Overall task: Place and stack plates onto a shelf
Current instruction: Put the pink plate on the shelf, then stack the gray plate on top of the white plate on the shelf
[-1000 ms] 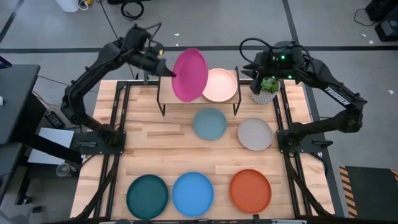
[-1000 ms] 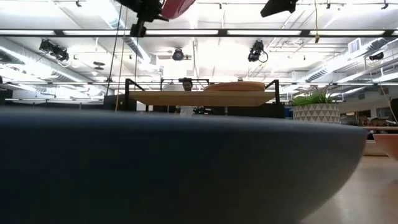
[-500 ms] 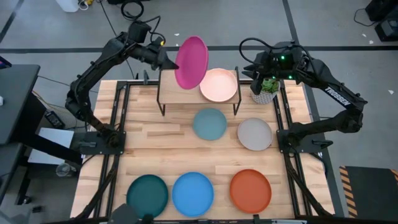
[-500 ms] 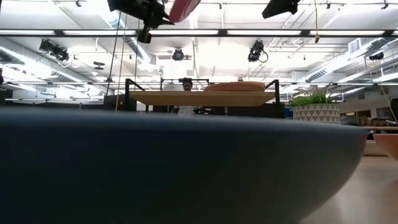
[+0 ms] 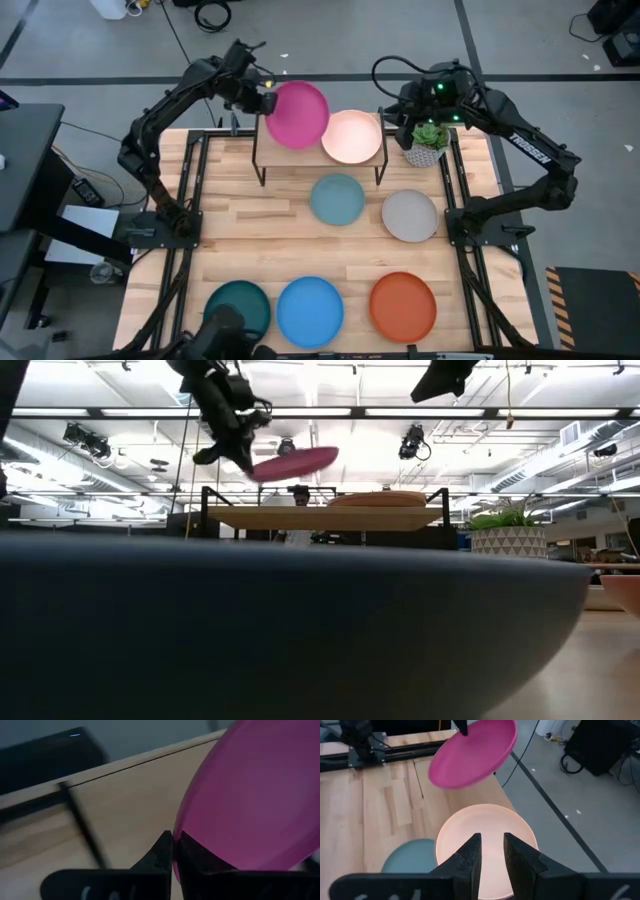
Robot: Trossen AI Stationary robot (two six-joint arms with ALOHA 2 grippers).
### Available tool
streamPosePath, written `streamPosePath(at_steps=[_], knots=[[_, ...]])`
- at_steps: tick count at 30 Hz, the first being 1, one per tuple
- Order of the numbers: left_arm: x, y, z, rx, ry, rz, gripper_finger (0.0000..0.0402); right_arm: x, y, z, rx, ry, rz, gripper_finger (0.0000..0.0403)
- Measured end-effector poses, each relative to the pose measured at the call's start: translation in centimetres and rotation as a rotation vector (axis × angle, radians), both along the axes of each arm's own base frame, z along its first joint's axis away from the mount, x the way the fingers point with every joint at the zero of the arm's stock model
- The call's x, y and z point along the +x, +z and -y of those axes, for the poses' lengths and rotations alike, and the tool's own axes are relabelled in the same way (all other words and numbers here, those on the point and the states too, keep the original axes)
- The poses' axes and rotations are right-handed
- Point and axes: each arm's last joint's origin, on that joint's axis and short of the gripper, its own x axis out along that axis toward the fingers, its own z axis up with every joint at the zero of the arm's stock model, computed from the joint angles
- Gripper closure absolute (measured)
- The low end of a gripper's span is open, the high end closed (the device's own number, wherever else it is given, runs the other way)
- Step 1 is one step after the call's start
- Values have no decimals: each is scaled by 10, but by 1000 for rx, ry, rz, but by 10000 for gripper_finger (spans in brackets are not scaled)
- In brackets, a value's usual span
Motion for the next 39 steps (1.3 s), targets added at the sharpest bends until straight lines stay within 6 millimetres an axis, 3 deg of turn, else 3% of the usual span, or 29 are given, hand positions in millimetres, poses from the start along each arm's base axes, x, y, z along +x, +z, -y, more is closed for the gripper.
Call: streamPosePath(at_steps=[13,24,28,32,34,39], knots=[[10,-24,-6,-49,-82,-93,378,2,-1,2,18,3,3,314],[4,-25,-9,-6,-86,-165,253,2,0,2,27,-8,23,314],[10,-2,-9,164,-235,-121,246,2,0,2,27,-8,23,314],[25,24,14,304,-587,-77,256,3,-2,1,62,31,43,314],[30,31,30,288,-713,-59,259,5,-9,1,107,54,42,314],[41,43,61,272,-811,56,260,12,-35,-1,213,38,-9,314]])
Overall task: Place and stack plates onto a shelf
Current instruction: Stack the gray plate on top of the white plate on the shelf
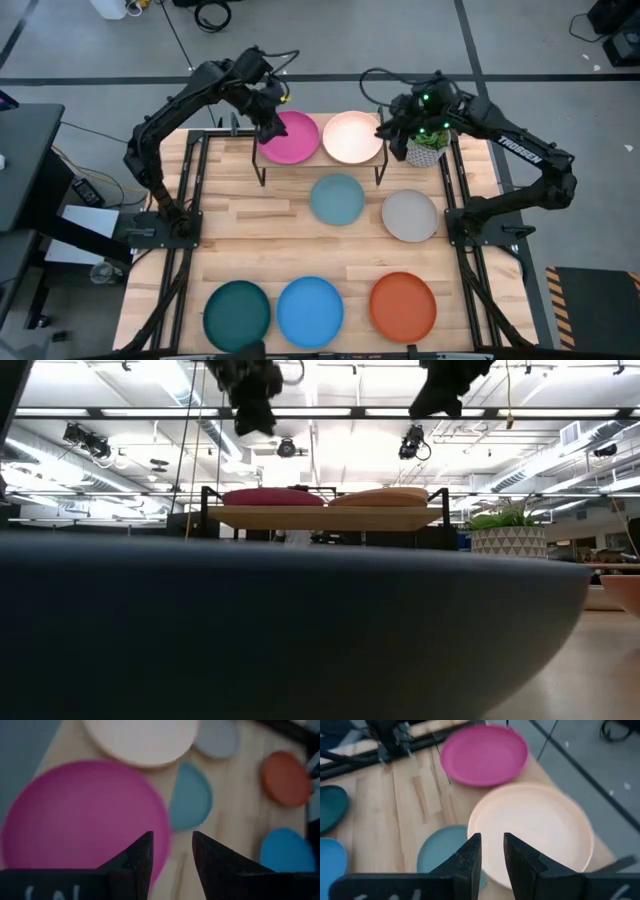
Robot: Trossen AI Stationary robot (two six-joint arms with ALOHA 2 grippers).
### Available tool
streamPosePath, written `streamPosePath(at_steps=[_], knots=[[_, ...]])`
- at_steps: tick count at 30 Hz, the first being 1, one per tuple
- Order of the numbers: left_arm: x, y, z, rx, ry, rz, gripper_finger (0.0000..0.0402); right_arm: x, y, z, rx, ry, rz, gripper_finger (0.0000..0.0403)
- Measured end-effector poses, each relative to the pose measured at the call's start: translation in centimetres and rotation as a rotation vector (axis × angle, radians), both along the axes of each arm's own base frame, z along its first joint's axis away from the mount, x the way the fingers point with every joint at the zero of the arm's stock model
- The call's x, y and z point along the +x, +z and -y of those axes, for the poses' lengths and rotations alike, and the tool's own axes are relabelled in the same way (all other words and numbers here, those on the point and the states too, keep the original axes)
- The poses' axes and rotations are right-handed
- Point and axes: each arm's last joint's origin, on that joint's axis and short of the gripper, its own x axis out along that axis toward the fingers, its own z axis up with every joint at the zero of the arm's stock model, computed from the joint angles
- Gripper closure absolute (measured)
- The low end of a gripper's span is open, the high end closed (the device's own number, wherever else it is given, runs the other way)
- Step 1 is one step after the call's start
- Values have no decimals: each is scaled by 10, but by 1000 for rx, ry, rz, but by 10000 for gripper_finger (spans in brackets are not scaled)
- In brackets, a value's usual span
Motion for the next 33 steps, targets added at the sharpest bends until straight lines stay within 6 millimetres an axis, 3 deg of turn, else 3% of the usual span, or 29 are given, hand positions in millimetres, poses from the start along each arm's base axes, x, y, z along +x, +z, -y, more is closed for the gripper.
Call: streamPosePath(at_steps=[6,12,15,19,25,33], knots=[[5,-3,17,61,-4,163,260,9,-22,-11,34,-19,-72,314],[-15,-34,25,3,65,225,260,14,-51,-15,103,17,-125,314],[-28,-38,31,10,105,288,260,12,-61,-15,134,-3,-161,314],[-54,-35,39,79,182,377,260,13,-63,-22,162,17,-205,315],[-91,-51,37,96,309,467,260,22,-79,-25,239,34,-344,319],[-119,-67,33,132,341,647,260,52,-62,-32,269,79,-409,321]])
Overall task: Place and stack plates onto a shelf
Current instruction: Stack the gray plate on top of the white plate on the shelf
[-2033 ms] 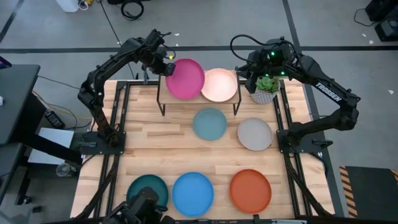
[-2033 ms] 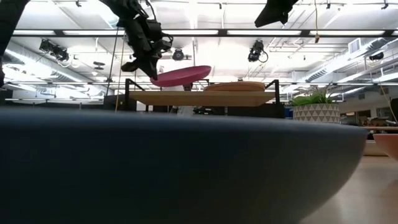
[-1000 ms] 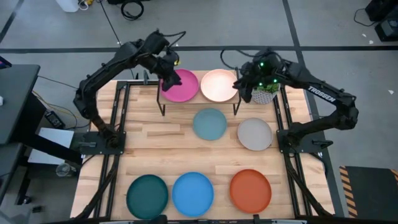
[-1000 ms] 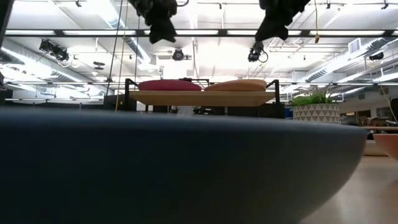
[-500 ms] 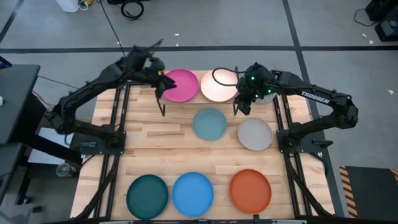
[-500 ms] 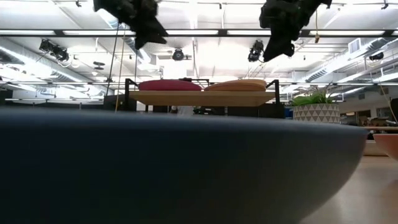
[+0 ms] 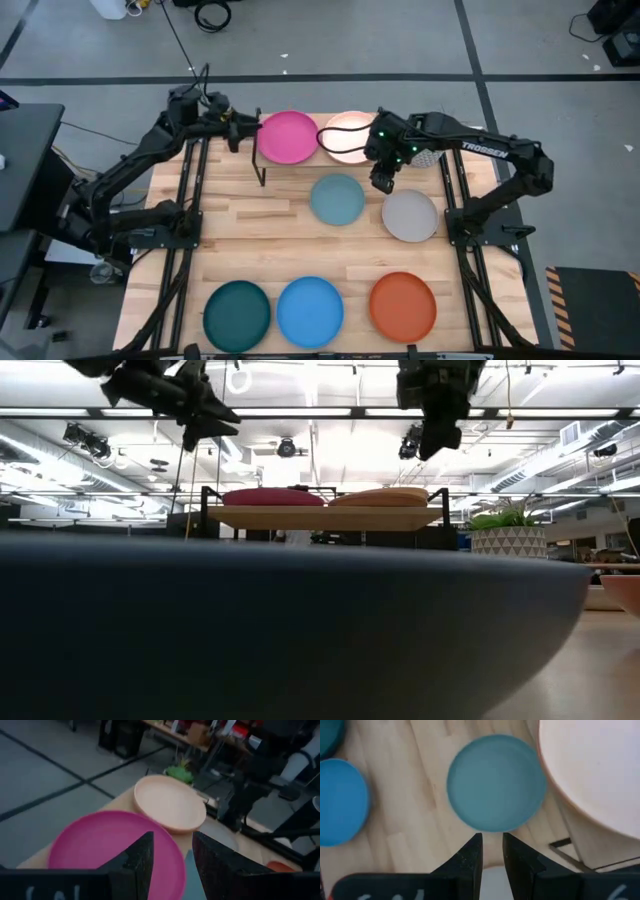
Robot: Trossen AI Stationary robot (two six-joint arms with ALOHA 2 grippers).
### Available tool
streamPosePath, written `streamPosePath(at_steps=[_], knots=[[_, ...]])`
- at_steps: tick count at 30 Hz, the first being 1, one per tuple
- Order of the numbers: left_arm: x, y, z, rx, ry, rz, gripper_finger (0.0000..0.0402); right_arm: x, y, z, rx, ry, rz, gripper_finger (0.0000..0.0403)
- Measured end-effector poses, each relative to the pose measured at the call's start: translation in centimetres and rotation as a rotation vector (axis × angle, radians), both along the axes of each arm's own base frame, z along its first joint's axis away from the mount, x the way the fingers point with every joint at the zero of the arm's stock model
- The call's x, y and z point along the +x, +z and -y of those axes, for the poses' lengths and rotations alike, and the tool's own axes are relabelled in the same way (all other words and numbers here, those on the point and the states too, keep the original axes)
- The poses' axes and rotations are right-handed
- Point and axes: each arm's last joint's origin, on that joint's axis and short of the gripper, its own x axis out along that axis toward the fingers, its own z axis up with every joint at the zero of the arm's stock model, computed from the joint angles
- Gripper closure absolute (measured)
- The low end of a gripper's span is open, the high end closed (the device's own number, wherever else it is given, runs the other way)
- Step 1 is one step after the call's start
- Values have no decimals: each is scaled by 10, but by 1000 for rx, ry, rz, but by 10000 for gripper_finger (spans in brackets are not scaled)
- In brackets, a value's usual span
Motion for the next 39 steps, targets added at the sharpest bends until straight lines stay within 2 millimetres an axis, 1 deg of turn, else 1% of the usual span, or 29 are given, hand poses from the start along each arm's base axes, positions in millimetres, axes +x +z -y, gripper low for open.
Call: streamPosePath(at_steps=[2,5,7,10,12,15,17,19,23,28,31,34,36,39], knots=[[-3,1,-5,30,-6,58,260,1,-2,2,-21,-13,-24,321],[-5,13,-10,123,-16,157,260,-1,-6,6,-42,-47,-76,320],[-5,20,-11,176,-16,209,260,-3,-7,10,-14,-46,-76,320],[-5,28,-10,242,-20,263,260,-3,-10,10,47,21,-77,320],[-5,29,-10,226,-16,275,260,-1,-16,8,65,19,-135,319],[-5,29,-10,127,-5,304,260,3,-28,3,131,-10,-241,311],[-5,29,-9,82,-21,323,260,6,-32,-5,203,-24,-280,303],[-4,31,-8,63,-62,343,260,7,-33,-13,237,-17,-301,293],[-5,39,-4,85,-135,391,260,4,-29,-21,206,-10,-311,277],[-8,43,-5,121,-138,416,260,-11,-17,-21,214,-33,-303,249],[-12,46,-6,128,-151,438,260,-17,-15,-21,213,-29,-327,229],[-15,50,-4,155,-211,448,260,-15,-17,-22,188,-1,-334,211],[-16,52,-4,158,-250,446,260,-13,-23,-23,185,9,-335,203],[-20,51,-5,114,-281,435,260,-13,-37,-26,172,-82,-376,199]])
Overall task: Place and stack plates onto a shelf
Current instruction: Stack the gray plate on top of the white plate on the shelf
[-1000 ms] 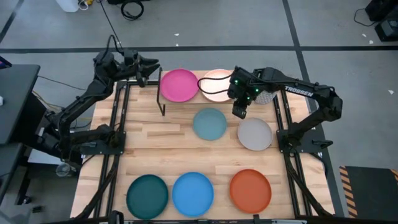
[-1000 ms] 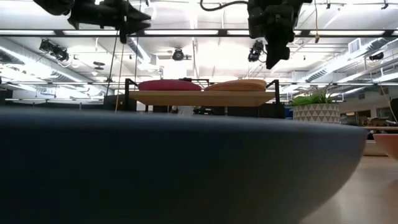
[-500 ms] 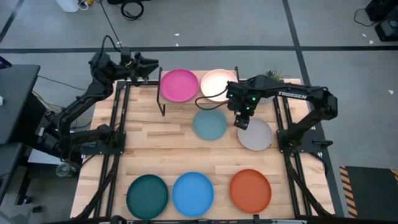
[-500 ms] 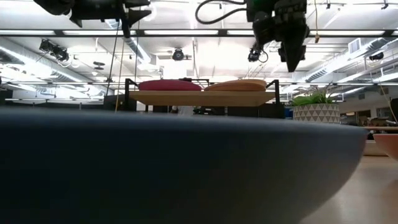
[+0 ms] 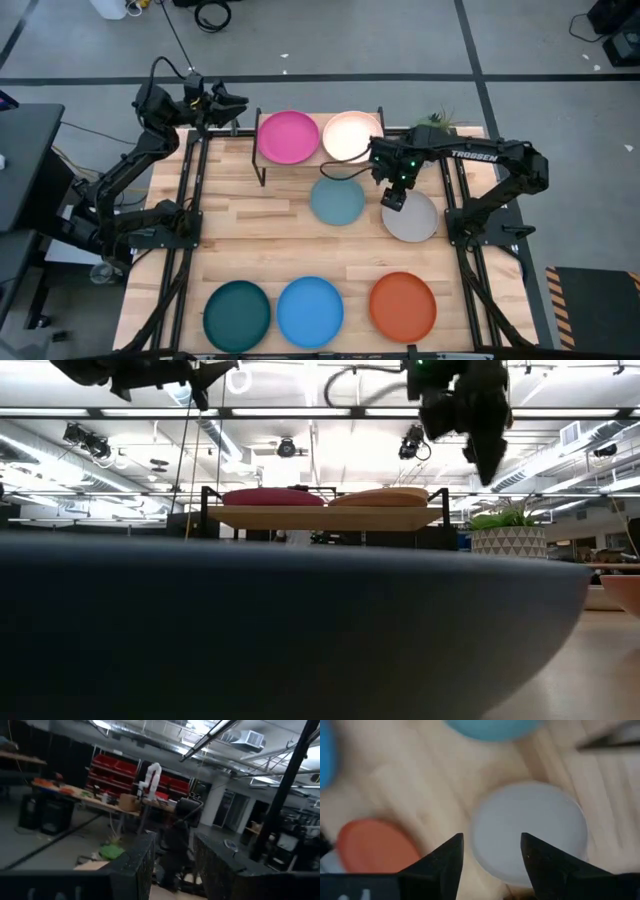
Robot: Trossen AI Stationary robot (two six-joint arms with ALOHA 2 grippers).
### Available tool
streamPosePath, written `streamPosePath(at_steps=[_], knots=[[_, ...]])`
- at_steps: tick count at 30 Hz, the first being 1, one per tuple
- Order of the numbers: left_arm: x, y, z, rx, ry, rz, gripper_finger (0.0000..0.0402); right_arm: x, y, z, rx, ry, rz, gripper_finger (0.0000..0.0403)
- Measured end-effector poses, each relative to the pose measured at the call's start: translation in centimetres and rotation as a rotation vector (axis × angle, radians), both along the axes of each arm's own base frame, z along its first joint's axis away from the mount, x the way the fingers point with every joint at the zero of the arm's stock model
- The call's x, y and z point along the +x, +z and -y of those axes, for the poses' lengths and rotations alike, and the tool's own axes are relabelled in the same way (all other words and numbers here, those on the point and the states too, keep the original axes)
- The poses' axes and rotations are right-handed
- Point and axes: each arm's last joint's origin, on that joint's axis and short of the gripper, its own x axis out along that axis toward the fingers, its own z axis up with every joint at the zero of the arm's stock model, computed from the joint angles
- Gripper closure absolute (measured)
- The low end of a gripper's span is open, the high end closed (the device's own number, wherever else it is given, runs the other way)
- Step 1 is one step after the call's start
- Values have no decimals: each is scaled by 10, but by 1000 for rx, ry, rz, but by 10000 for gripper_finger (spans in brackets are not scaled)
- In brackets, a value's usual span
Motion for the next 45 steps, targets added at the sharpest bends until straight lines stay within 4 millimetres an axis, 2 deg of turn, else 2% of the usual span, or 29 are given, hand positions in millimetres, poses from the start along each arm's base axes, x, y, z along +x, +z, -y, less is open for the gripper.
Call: streamPosePath(at_steps=[8,11,14,17,20,23,27,30,35,45], knots=[[-3,-1,0,-54,-89,-36,260,-4,-42,-24,-55,-68,-30,200],[-3,-1,1,-51,-98,-39,260,-5,-53,-39,-57,-90,-27,200],[-3,-1,1,-45,-95,-39,260,-8,-64,-58,-102,-24,-56,200],[-3,-2,0,-25,-72,-36,260,-13,-81,-66,-185,52,-69,200],[-3,-4,-2,-35,-33,-42,260,-18,-96,-68,-139,0,-80,199],[-2,-7,-4,-54,-9,-54,260,-22,-101,-72,-84,-43,-26,199],[-2,-9,-5,-73,9,-58,260,-27,-101,-75,-143,-25,42,200],[-2,-9,-6,-60,21,-59,260,-31,-112,-76,-221,34,74,200],[-2,-9,-6,-48,37,-57,260,-29,-127,-79,-145,49,151,201],[-2,-10,-6,-66,33,-56,260,-29,-143,-84,-185,75,84,201]])
